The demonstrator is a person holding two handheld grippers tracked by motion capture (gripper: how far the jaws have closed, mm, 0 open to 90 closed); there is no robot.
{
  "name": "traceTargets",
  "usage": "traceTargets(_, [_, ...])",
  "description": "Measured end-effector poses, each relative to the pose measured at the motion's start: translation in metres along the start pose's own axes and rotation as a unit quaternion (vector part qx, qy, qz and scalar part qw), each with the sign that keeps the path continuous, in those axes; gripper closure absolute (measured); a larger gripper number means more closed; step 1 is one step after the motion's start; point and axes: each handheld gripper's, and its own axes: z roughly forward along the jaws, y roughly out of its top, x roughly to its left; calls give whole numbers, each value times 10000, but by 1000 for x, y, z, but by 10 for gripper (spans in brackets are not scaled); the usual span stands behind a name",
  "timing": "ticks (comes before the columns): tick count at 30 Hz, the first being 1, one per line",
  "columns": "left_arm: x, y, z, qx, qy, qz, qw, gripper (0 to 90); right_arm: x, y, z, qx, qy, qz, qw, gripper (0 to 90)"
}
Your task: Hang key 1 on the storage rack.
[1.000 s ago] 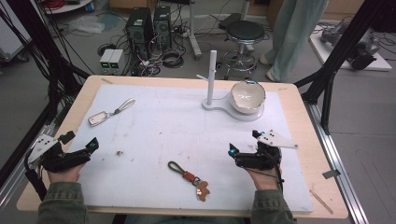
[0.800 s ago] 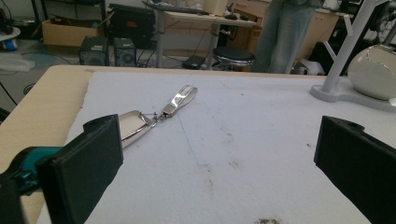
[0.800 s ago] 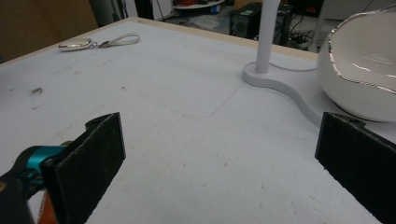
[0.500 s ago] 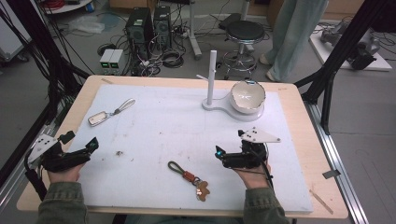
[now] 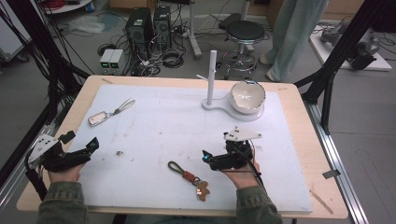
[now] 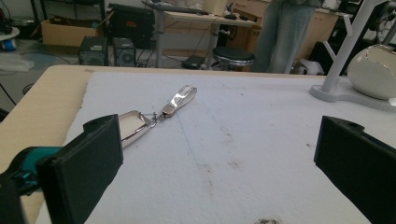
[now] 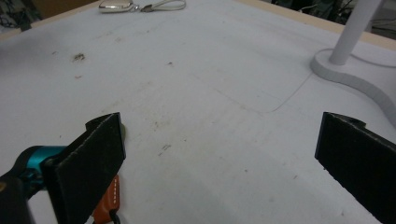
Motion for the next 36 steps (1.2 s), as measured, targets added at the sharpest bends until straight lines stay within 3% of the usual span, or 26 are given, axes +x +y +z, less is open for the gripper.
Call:
traceTargets(7, [0, 0, 1, 7, -18, 0, 10000, 17, 9, 3, 11, 347, 142, -167, 9992, 7])
traceTargets(16, [0, 0, 1, 5, -21, -1, 10000, 17, 19, 3, 25, 829, 348, -345, 9954, 8])
traceTargets(36, [0, 0, 1, 18, -18, 9, 10000, 17, 38, -3, 46, 1632, 704, -546, 9826, 8])
